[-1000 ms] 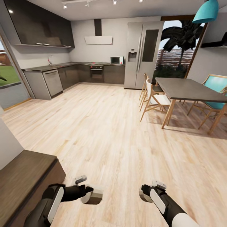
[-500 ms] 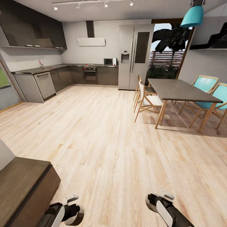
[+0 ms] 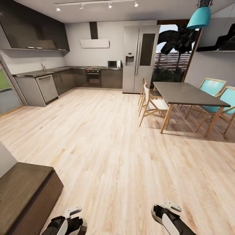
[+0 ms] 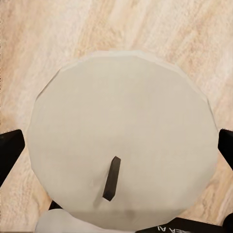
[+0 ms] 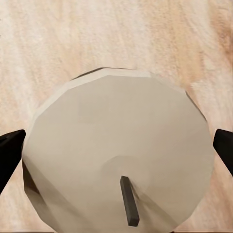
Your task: Place each of the two pumpkins and all three candles from the living room inside a cabinet in the living room (use any cabinet), then make sure every cabinet is closed, and position the cauldron so it is next to a table in the living room.
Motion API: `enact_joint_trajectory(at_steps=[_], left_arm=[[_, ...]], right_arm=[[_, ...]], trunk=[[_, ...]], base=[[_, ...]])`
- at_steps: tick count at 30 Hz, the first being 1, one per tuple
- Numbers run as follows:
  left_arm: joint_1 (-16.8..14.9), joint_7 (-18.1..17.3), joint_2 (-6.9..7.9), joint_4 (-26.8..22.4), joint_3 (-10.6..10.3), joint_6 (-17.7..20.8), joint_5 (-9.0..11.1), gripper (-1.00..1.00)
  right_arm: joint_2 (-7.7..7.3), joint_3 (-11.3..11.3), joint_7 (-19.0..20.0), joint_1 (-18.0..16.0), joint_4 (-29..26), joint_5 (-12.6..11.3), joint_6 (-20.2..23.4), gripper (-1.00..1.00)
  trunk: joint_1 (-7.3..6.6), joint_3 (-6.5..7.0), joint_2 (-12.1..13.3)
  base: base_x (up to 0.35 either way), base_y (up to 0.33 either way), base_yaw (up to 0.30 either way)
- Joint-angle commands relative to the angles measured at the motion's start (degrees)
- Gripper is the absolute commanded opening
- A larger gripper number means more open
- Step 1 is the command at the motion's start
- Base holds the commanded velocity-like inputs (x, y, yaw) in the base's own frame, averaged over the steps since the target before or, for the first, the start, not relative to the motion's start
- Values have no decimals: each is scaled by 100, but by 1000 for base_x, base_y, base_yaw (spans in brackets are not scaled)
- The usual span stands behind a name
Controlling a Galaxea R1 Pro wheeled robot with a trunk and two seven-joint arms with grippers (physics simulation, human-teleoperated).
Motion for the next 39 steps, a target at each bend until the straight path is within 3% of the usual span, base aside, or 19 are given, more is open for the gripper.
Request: enact_joint_trajectory(at_steps=[1, 12, 25, 39], left_arm=[[0, 2, 2, 0, -1, 0, -2, -100], [0, 27, -8, 1, -1, 1, -61, -100], [0, 13, -16, 1, -2, 0, -48, -100], [0, 35, -21, 1, -2, 0, -71, -100]], right_arm=[[3, 0, 3, 0, 0, -2, -4, -100], [-8, -10, 4, 0, 22, -2, -5, -100], [-60, -204, 30, 2, 101, -2, -8, -100], [-56, -253, 29, 1, 317, -2, -269, -100]], trunk=[[0, 0, 0], [0, -14, 0], [0, -73, 0], [-308, 157, 561]], base=[[-125, 0, 118], [127, -116, 207], [75, -34, -217], [0, 0, -150]])
